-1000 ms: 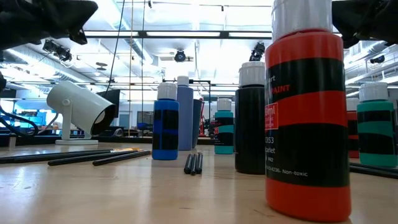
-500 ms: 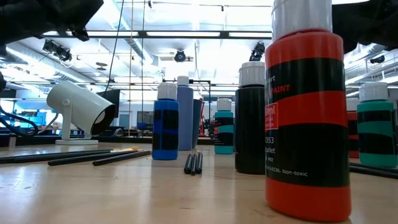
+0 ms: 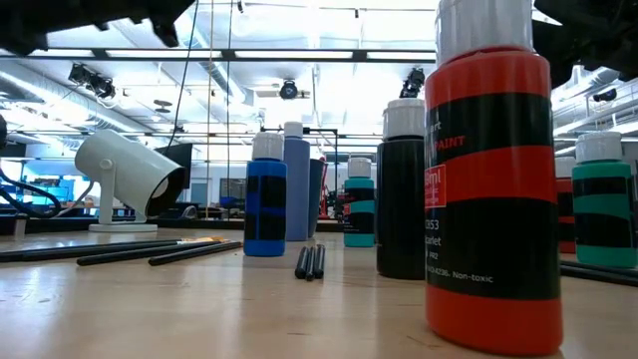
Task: Pick & Place Paint Supplies
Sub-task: Put the large blue paint bottle into the blue bin
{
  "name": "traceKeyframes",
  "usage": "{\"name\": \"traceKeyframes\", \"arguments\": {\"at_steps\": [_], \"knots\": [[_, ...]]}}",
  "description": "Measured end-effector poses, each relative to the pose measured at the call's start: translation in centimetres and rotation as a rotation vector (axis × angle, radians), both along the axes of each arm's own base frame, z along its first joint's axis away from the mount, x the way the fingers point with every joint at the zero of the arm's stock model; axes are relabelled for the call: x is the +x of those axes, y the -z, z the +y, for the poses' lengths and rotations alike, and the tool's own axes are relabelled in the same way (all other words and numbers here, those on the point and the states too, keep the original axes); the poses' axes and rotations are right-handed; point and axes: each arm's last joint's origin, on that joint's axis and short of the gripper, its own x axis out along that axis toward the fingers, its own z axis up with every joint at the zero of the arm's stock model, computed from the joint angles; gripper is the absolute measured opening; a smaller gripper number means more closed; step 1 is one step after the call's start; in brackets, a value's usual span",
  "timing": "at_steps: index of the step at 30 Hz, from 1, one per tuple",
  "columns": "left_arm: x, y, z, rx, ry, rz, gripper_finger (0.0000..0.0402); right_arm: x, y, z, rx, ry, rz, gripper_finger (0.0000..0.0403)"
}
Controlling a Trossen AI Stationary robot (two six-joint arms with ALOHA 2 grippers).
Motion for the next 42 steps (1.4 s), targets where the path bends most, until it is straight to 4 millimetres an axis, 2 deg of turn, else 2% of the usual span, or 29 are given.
{"name": "traceKeyframes", "arguments": {"at_steps": [8, 14, 17, 22, 27, 36, 42], "knots": [[3.7, -0.1, -0.6, 0.014, 0.001, 0.114, 0.0137, 0.0, 0.0, 0.0, 0.047, -0.017, -0.002, 0.0174], [5.7, -1.5, -0.9, 0.06, -0.002, 0.116, 0.0137, 0.0, 0.0, 0.0, 0.049, -0.018, -0.002, 0.0174], [6.2, -1.6, -1.0, 0.051, 0.001, 0.123, 0.0137, 0.0, 0.0, 0.0, 0.049, -0.018, -0.005, 0.0174], [6.8, -0.5, -1.1, -0.016, 0.021, 0.195, 0.0137, 0.0, 0.0, 0.0, 0.049, -0.018, -0.005, 0.0174], [7.1, 0.3, -1.2, 0.016, 0.01, 0.251, 0.0137, 0.0, 0.0, 0.0, 0.049, -0.018, -0.005, 0.0174], [7.1, 0.3, -0.9, 0.078, -0.105, 0.255, 0.0137, 0.0, 0.0, 0.0, 0.021, -0.004, -0.004, 0.0174], [7.0, 0.6, -0.5, 0.053, -0.193, 0.288, 0.0137, 0.0, 0.0, 0.0, 0.02, -0.004, -0.002, 0.0174]]}}
